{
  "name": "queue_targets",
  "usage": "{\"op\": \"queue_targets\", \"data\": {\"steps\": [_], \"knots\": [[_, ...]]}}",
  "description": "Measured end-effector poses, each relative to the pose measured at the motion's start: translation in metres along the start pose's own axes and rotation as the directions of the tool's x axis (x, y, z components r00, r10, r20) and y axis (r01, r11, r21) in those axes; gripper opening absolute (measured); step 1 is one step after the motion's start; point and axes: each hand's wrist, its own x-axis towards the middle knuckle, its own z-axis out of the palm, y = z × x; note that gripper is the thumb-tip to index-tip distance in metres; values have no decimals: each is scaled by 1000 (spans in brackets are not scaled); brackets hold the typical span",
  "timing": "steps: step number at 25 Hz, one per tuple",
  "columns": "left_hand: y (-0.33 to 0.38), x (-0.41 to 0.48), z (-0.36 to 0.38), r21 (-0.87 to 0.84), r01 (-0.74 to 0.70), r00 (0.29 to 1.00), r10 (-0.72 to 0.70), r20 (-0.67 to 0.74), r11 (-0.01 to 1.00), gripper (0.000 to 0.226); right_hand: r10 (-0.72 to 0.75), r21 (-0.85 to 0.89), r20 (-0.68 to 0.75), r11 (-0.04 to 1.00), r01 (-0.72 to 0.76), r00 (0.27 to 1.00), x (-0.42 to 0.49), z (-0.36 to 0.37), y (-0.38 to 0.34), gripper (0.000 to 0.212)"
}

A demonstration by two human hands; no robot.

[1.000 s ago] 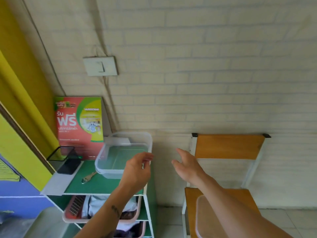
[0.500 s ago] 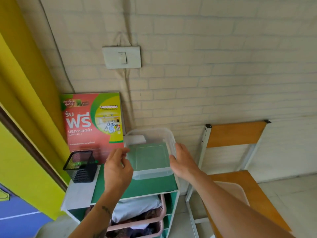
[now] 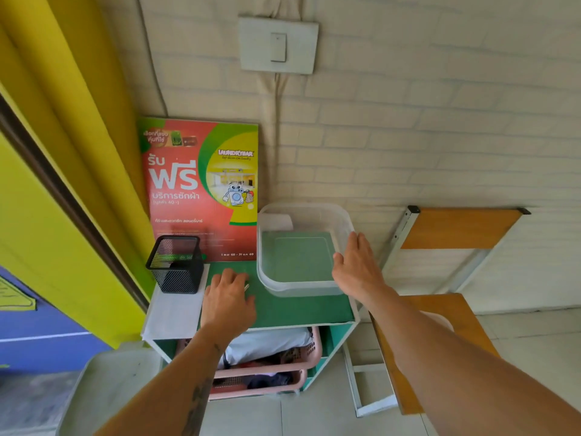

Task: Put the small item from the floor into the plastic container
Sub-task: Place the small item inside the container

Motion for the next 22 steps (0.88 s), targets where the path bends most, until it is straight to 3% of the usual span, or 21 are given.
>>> {"op": "queue_targets", "data": {"steps": [8, 16, 19, 22], "knots": [[-10, 11, 9, -75, -32, 997, 26, -77, 997, 27, -4, -110, -48, 994, -1, 999, 1, 12, -1, 68], [-13, 15, 9, -39, -59, 998, 58, -24, 997, 40, -1, -139, -66, 990, -8, 998, 0, 12, -2, 68], [-7, 21, -5, -222, 32, 993, -56, -103, 975, 34, 0, -135, -52, 991, -7, 999, -2, 13, -4, 69], [17, 34, -38, -494, 109, 950, -236, -203, 863, 25, 1, -131, -60, 991, -9, 998, -3, 13, -3, 69]]}}
